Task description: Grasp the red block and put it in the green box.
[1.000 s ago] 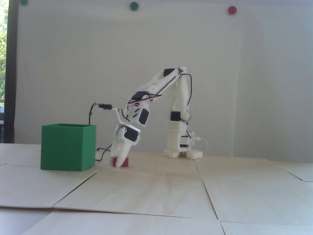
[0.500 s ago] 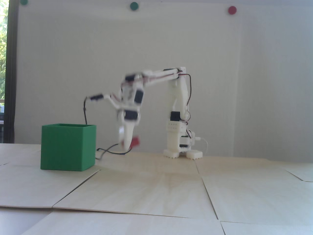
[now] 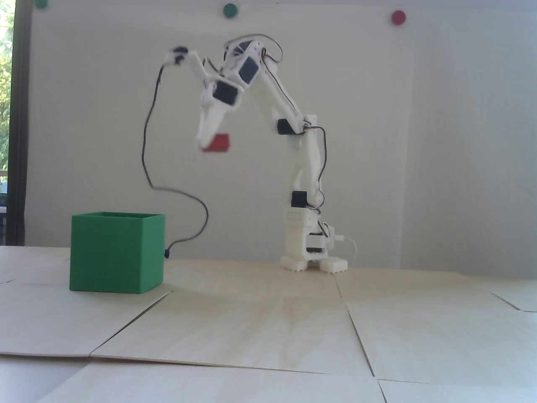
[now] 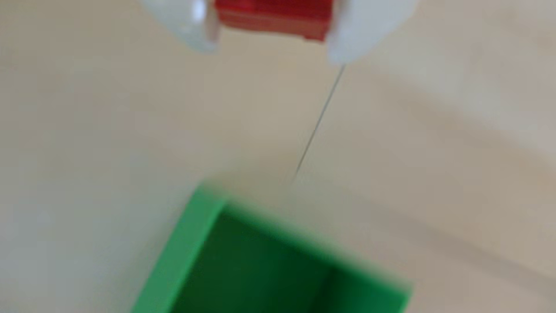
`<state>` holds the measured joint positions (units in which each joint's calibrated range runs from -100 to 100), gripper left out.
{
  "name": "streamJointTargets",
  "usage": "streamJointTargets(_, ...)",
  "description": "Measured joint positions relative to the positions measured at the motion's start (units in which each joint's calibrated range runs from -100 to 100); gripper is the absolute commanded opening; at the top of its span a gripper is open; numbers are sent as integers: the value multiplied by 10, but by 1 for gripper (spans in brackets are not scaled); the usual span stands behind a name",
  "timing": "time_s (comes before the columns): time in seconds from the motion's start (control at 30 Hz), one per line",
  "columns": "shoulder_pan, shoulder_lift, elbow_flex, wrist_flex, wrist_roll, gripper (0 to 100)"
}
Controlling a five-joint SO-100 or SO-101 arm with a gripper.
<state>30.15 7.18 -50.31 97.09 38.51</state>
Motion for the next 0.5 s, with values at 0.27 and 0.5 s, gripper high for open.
streamJointTargets(0.27,83,0,-22,2,82,2)
streamJointTargets(0.5,151,42,-16,-11,144,2)
